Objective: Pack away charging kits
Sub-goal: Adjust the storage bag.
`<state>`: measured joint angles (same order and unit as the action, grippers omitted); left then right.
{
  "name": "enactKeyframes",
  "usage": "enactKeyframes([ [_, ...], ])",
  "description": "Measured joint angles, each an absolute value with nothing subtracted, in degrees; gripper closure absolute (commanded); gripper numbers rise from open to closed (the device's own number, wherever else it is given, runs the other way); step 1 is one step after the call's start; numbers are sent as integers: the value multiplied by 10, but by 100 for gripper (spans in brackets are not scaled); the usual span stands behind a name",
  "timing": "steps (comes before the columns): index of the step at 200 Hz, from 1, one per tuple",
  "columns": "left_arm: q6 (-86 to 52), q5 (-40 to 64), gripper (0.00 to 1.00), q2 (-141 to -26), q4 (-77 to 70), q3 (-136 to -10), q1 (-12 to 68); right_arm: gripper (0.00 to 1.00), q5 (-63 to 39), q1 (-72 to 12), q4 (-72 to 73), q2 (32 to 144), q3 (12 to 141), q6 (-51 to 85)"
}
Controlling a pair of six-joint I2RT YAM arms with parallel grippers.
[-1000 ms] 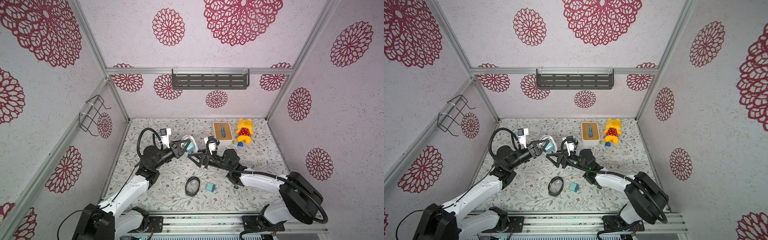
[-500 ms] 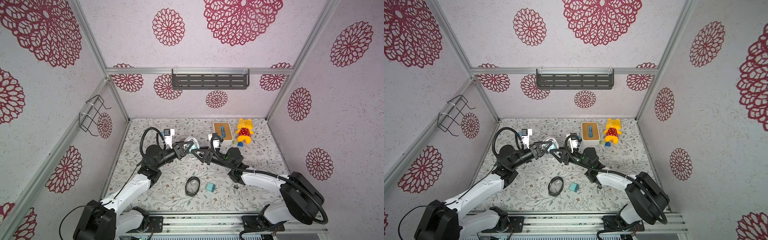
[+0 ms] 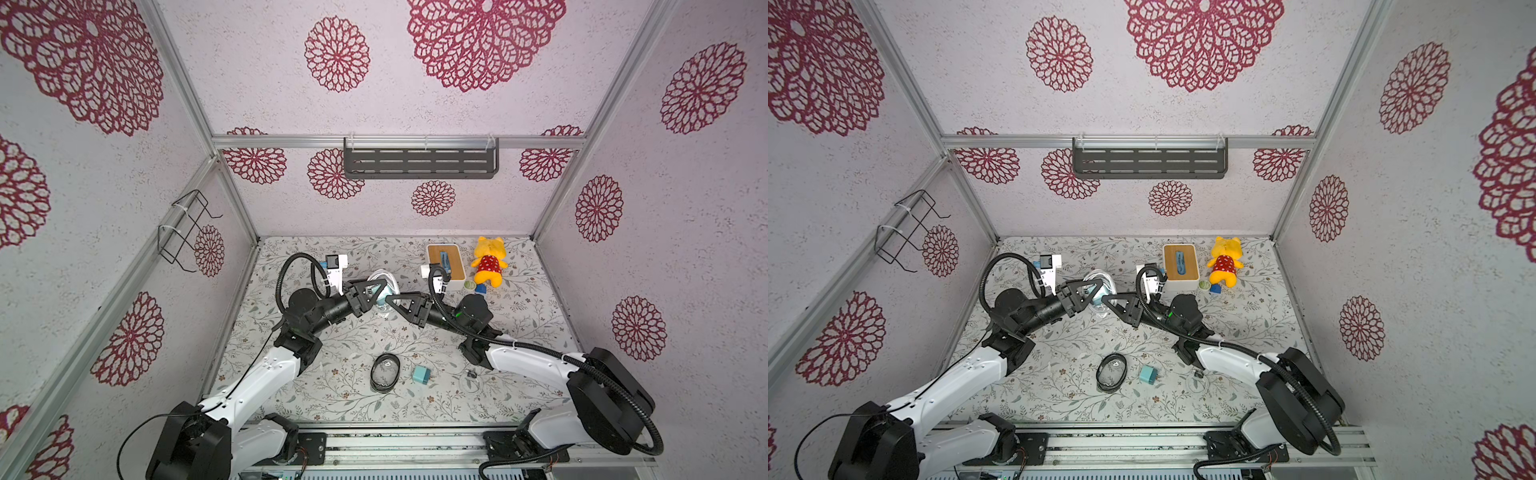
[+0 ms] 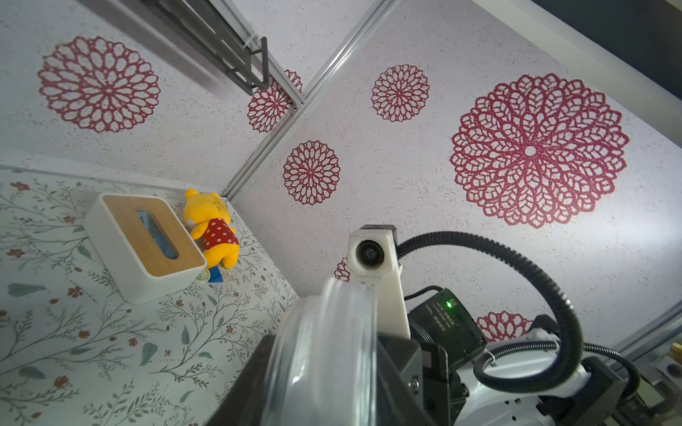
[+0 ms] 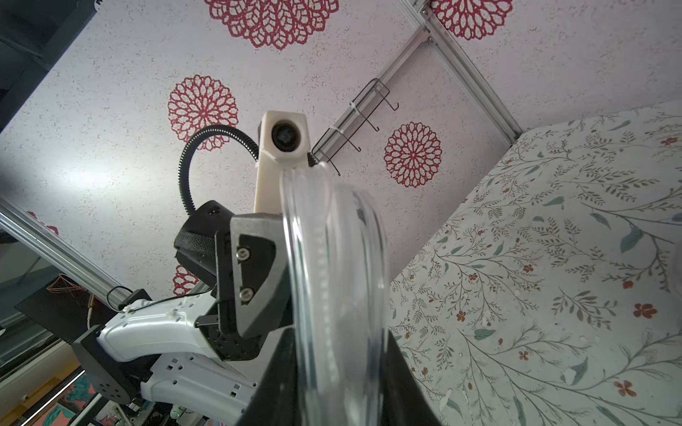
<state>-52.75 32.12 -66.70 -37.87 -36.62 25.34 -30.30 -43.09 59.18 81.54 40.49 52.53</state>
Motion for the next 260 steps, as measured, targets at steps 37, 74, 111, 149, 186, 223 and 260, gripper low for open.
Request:
enactKeyframes([
  [37, -524, 316, 53, -674, -348, -367, 255, 100, -302, -432, 562, 832, 425, 500],
  [74, -521, 309, 70, -676, -345, -378, 253, 100, -309, -429, 560, 847, 445, 502],
  [111, -521, 300, 90, -676, -343, -384, 250, 100, -319, -424, 571, 863, 460, 510],
  [149, -519, 288, 100, -676, -321, -389, 249, 60, -319, -423, 559, 867, 467, 511],
  [186, -501, 230, 100, -663, -230, -397, 264, 42, -238, -427, 452, 820, 448, 450],
  [223, -477, 93, 100, -607, -110, -402, 271, 42, -155, -436, 387, 741, 403, 396],
  [260, -465, -13, 100, -573, -38, -413, 273, 54, -109, -497, 364, 735, 402, 349],
])
